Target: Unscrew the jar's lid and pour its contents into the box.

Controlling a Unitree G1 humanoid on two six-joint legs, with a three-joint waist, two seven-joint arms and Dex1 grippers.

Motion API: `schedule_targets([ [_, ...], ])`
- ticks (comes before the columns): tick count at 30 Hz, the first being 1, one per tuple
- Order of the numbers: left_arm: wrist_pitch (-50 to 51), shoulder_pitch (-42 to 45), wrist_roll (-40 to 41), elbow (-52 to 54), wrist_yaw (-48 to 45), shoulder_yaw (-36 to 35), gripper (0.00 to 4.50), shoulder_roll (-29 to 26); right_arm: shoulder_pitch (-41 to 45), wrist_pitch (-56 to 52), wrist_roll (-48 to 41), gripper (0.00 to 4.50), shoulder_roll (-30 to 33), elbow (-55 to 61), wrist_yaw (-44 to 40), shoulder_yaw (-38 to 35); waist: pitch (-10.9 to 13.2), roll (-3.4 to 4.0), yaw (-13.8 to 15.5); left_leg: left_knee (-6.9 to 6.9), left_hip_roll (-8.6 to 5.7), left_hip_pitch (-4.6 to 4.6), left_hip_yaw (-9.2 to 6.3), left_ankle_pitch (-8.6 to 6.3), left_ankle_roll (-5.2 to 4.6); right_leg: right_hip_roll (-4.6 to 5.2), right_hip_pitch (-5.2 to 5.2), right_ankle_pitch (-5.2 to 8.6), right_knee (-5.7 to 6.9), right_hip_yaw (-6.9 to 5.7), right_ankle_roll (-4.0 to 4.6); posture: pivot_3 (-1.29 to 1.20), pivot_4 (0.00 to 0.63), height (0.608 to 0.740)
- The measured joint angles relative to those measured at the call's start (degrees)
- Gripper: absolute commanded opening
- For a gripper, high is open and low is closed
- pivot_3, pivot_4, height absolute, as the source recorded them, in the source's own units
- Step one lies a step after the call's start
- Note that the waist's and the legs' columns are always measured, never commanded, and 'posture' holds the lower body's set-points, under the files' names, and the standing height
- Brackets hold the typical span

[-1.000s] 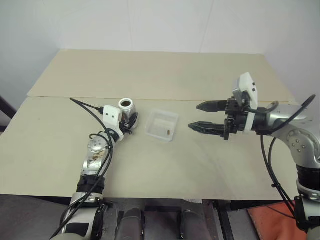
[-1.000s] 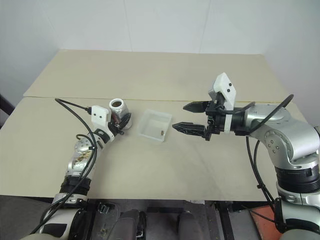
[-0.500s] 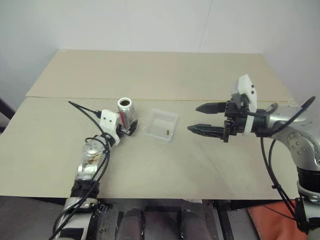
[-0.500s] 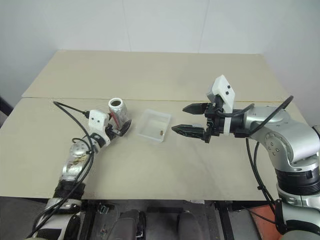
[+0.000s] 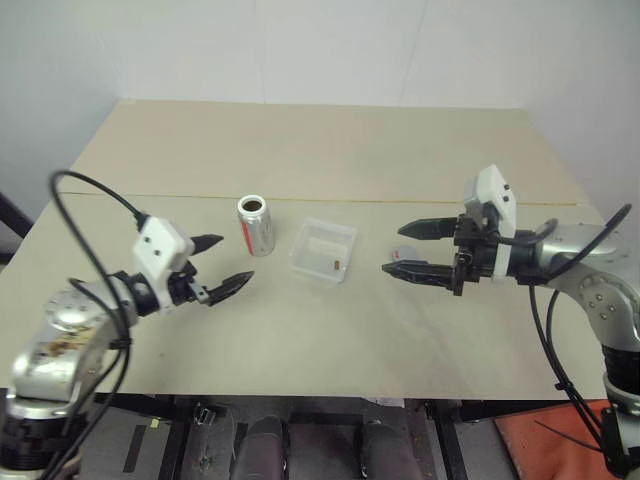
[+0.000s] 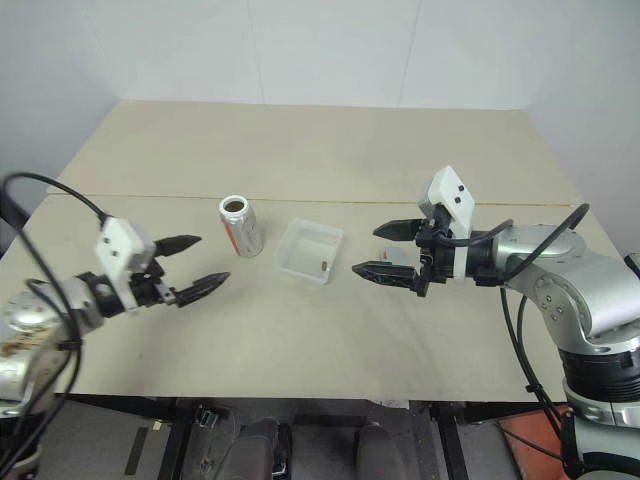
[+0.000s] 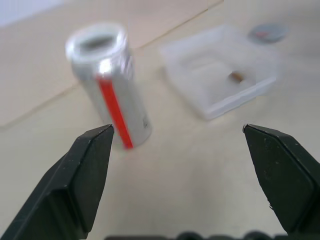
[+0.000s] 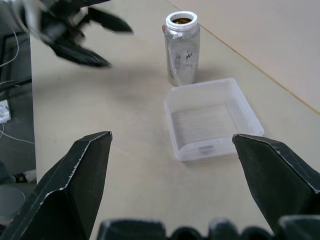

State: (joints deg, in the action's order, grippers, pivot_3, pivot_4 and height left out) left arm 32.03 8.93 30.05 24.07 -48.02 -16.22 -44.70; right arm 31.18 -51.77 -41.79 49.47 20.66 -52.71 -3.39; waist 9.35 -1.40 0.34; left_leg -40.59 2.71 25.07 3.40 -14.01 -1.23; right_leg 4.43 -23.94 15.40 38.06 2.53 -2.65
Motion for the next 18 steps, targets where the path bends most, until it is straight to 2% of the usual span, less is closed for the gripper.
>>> schedule_targets([
  [3, 0.90, 0.49, 5.22, -0.29, -5.19, -3.50, 4.48, -3.06, -0.39, 0.21, 0.03, 4.50, 1.01, -0.08, -0.88, -0.22, 0.00, 0.00, -0.13, 0.01, 0.01, -0.02, 0.03, 0.00, 0.00, -0.02, -0.01, 0.00, 0.00, 0.01, 0.00, 0.00, 0.150, 0.740],
  [7, -1.22, 0.15, 6.24, -1.86, -12.96, -3.89, 4.48, -8.08, -0.76, 1.79, 0.59, 4.50, 2.98, -0.77, -2.53, -0.76, 0.00, 0.00, -0.19, 0.06, 0.00, -0.02, 0.20, 0.00, 0.00, -0.03, -0.02, 0.01, -0.04, 0.01, 0.01, 0.00, 0.150, 0.740],
  [12, -1.21, 0.16, 10.83, -3.38, -16.67, -5.97, 4.48, -8.17, -2.39, 3.67, 1.55, 4.50, 4.18, -0.87, -3.74, -1.78, 0.00, 0.00, -0.23, 0.11, 0.02, -0.02, 0.22, 0.00, 0.00, -0.03, -0.03, 0.01, -0.07, 0.03, 0.01, 0.00, 0.150, 0.740],
  [18, -2.08, -0.19, 11.68, -3.31, -17.25, -6.16, 4.48, -7.15, -2.89, 3.83, 2.15, 4.50, 4.96, -0.86, -4.44, -1.95, 0.00, 0.00, -0.31, 0.12, 0.02, -0.02, 0.22, 0.00, 0.00, -0.03, -0.04, 0.01, -0.07, 0.04, 0.01, 0.00, 0.150, 0.740],
])
